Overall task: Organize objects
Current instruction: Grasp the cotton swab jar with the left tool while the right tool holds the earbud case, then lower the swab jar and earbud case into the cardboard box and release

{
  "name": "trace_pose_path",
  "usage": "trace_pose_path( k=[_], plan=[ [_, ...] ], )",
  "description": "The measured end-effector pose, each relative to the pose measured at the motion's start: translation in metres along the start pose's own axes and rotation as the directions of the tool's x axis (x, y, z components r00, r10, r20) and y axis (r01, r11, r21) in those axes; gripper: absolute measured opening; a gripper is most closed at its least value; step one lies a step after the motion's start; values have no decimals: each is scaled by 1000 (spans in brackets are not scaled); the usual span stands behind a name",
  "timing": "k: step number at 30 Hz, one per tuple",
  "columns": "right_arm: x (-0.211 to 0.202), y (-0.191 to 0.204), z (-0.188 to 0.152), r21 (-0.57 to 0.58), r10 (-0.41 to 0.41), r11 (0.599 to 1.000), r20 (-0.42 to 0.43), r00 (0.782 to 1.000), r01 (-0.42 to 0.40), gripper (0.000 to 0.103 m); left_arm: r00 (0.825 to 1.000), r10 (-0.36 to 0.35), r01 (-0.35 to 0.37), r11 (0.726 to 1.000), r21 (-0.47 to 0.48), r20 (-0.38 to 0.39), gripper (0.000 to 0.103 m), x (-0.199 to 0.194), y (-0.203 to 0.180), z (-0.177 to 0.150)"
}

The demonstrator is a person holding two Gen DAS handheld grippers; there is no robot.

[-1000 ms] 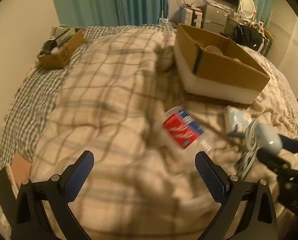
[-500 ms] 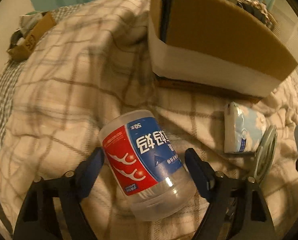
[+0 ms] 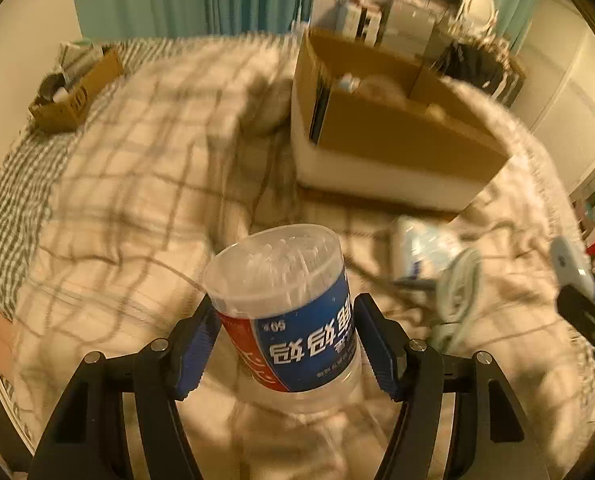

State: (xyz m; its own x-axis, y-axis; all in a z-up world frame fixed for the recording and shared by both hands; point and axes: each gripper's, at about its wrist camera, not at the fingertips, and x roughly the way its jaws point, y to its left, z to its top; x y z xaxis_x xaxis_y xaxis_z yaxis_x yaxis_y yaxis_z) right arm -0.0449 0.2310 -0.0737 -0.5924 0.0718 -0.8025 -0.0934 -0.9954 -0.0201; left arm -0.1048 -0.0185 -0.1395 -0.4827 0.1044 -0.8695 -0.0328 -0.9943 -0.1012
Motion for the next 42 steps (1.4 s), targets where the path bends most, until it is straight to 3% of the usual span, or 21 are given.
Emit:
trace_pose_path(
  k=[8, 14, 20, 26, 34, 40, 41, 42],
  plan=[
    [-44, 11, 33, -46, -19, 999, 97, 995, 23, 55, 985, -72, 67, 997, 32, 159, 69, -74, -8, 36],
    [-55, 10, 81, -57, -17, 998, 167, 986, 27, 55, 970, -91, 78, 995, 65, 227, 69, -94, -22, 86],
    [-39, -6, 141, -25, -4, 1000, 205, 979, 10, 55, 967, -75, 48, 992, 113, 243, 69, -76, -43, 148],
    [20, -22, 188, -6, -13, 1000, 166, 986, 14, 55, 978, -59, 30, 990, 140, 202, 69, -21, -58, 184],
    [104, -36, 201, 6, 6, 1000, 76, 997, -7, 55, 989, -54, 26, 981, 192, 140, 69, 40, -75, 189],
    [114, -44, 199, 30, 24, 999, 77, 997, -27, 55, 989, -65, 36, 976, 216, 129, 70, 51, -79, 188],
    [110, -46, 198, 36, 25, 999, 91, 996, -29, 57, 990, -69, 40, 975, 219, 126, 74, 49, -79, 188],
    [102, -46, 198, 45, 26, 998, 108, 994, -31, 66, 990, -66, 37, 975, 219, 126, 83, 46, -81, 188]
  ],
)
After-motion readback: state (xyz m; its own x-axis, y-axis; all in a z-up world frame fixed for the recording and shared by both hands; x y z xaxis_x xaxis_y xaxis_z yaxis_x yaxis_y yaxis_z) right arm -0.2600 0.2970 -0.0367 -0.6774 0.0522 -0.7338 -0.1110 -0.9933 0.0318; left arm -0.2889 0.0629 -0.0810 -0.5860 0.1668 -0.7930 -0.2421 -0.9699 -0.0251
